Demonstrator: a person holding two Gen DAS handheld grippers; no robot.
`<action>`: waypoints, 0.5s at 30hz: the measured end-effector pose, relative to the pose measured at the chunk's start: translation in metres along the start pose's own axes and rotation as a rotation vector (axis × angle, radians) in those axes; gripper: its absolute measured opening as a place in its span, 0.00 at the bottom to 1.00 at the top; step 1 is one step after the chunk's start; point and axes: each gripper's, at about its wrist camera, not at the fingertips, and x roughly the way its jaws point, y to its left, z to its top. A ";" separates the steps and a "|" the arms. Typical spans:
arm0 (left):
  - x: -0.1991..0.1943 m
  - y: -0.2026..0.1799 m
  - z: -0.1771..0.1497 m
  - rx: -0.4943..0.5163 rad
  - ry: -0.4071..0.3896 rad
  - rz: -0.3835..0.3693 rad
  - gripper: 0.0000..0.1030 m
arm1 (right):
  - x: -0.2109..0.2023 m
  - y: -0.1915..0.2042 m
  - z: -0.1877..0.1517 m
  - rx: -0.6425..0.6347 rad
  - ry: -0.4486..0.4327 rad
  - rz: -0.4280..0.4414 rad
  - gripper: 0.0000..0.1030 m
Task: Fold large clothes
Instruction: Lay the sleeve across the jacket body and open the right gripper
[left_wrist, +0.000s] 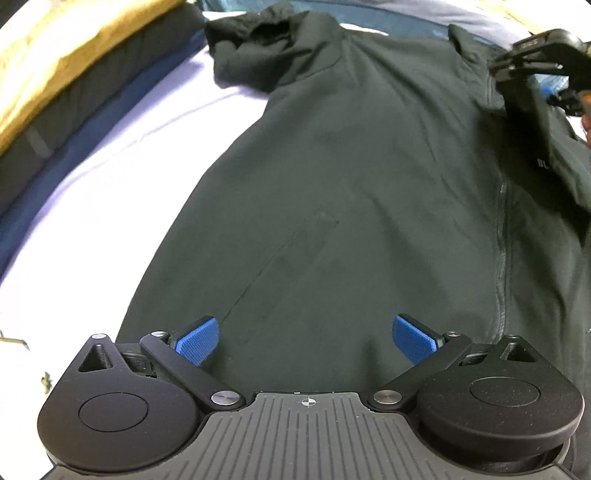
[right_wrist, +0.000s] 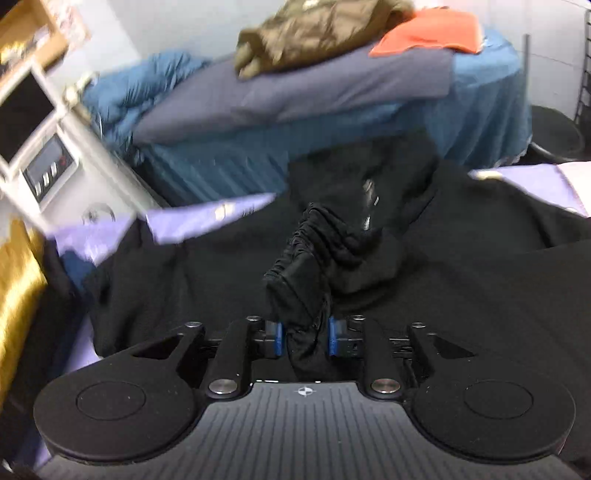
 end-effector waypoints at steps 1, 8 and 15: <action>0.000 0.000 -0.001 0.007 0.001 -0.001 1.00 | 0.005 0.003 -0.004 -0.019 0.001 -0.026 0.61; 0.005 -0.008 0.003 0.031 -0.001 -0.005 1.00 | -0.005 -0.008 -0.031 -0.050 0.031 -0.018 0.88; 0.005 -0.049 0.036 0.142 -0.054 -0.052 1.00 | -0.053 -0.060 -0.042 -0.076 -0.005 -0.128 0.96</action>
